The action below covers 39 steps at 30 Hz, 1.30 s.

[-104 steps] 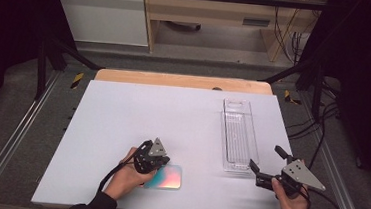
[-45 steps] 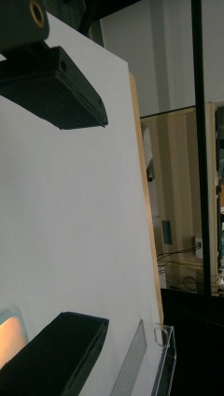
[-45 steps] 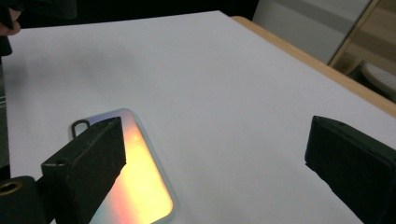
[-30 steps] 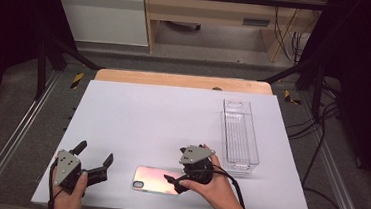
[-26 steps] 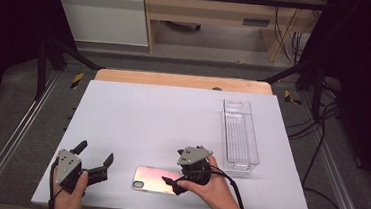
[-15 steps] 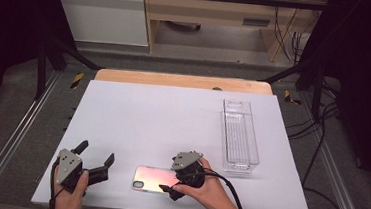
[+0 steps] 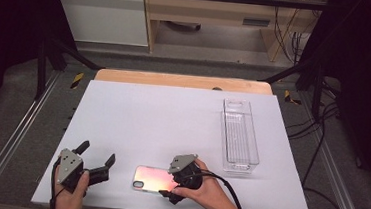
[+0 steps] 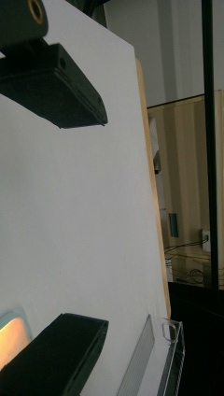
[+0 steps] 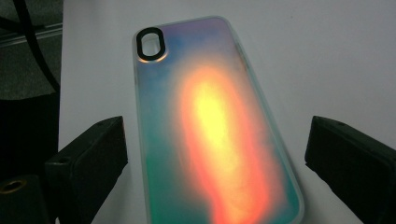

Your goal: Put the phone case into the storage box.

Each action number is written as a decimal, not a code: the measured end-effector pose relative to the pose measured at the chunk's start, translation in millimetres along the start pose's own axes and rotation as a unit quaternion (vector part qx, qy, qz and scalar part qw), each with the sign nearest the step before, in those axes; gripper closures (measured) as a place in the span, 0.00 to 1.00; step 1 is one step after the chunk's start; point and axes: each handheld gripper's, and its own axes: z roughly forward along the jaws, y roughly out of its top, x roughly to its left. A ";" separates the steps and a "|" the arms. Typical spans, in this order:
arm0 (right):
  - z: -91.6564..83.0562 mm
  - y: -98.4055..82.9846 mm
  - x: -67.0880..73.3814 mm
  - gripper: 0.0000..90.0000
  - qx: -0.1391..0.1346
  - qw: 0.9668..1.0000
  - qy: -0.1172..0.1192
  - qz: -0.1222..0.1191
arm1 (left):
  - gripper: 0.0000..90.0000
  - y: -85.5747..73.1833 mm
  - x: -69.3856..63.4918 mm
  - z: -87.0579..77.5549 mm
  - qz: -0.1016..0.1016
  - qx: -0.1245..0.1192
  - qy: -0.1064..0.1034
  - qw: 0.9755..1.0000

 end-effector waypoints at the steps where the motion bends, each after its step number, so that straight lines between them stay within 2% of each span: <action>1: 0.5 -0.2 -0.1 0.06 0.000 1.000 0.000 0.000 | 0.03 0.0 0.1 0.1 0.000 0.001 0.000 1.000; 14: 6.6 -3.2 0.4 0.07 0.017 1.000 0.008 -0.001 | 0.03 -0.5 -1.5 1.6 0.000 0.004 -0.005 1.000; 24: 9.5 -5.5 2.4 0.07 0.028 1.000 0.002 -0.010 | 0.03 -0.6 -2.1 1.9 0.000 0.006 -0.006 1.000; 31: 8.2 -6.8 0.7 0.14 0.028 1.000 0.002 -0.014 | 0.03 -0.6 -2.2 2.0 0.000 0.006 -0.007 1.000; 39: 7.0 -7.9 -0.5 0.17 0.025 1.000 0.003 -0.016 | 0.03 -0.5 -2.7 1.8 0.000 0.006 -0.007 1.000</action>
